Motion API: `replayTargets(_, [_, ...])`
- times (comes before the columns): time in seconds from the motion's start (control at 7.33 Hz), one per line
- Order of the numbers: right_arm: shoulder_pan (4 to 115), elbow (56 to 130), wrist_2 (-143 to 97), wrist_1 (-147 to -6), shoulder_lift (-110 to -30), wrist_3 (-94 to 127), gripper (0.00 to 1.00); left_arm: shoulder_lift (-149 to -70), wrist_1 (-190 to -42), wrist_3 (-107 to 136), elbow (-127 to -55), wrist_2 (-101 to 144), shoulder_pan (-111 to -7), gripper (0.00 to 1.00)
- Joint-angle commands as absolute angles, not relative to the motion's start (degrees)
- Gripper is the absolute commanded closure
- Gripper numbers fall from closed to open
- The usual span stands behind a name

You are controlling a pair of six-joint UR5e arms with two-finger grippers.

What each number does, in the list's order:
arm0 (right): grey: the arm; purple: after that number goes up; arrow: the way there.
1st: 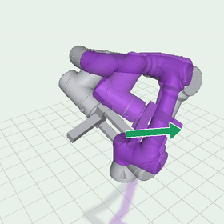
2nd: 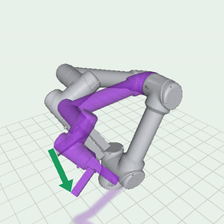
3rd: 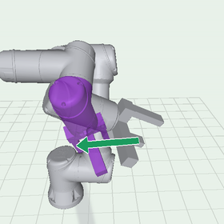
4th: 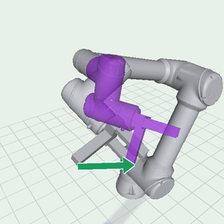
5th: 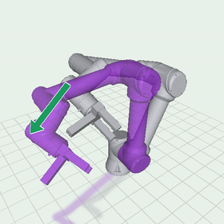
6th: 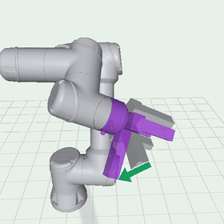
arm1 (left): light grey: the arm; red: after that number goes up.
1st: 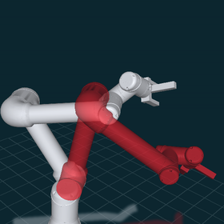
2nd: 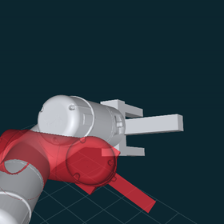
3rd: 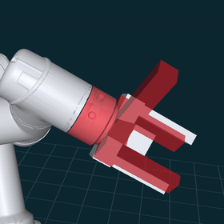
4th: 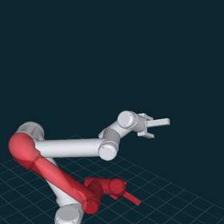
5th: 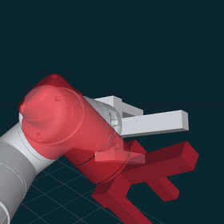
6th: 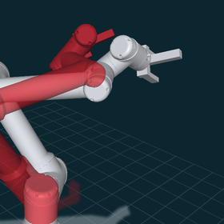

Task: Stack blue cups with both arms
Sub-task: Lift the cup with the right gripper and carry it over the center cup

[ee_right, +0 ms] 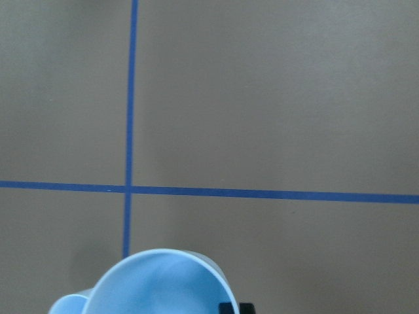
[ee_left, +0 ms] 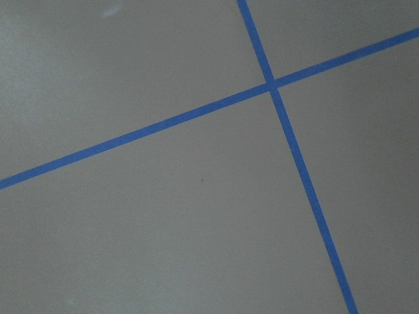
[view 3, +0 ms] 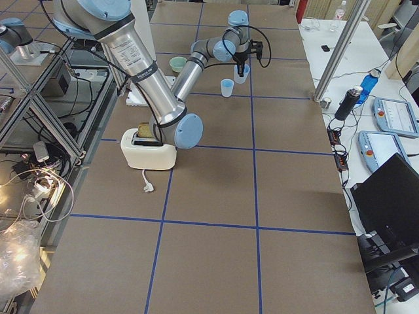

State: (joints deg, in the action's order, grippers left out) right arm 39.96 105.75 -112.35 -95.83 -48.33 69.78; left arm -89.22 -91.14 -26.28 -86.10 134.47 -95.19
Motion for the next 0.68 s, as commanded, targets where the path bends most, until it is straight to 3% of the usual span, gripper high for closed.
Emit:
replayTargets(0.0, [30.1,103.6,-100.2,-100.7,-42.7,77.2,1.00,-89.1,-91.1,-26.3,-86.0,134.5,-95.2,0.01])
replayTargets(0.55, [27.6,100.1,-98.0,-100.6,-43.2,77.3,1.00,-88.7,-91.1,-26.4,-86.1,134.5,-95.2,0.01])
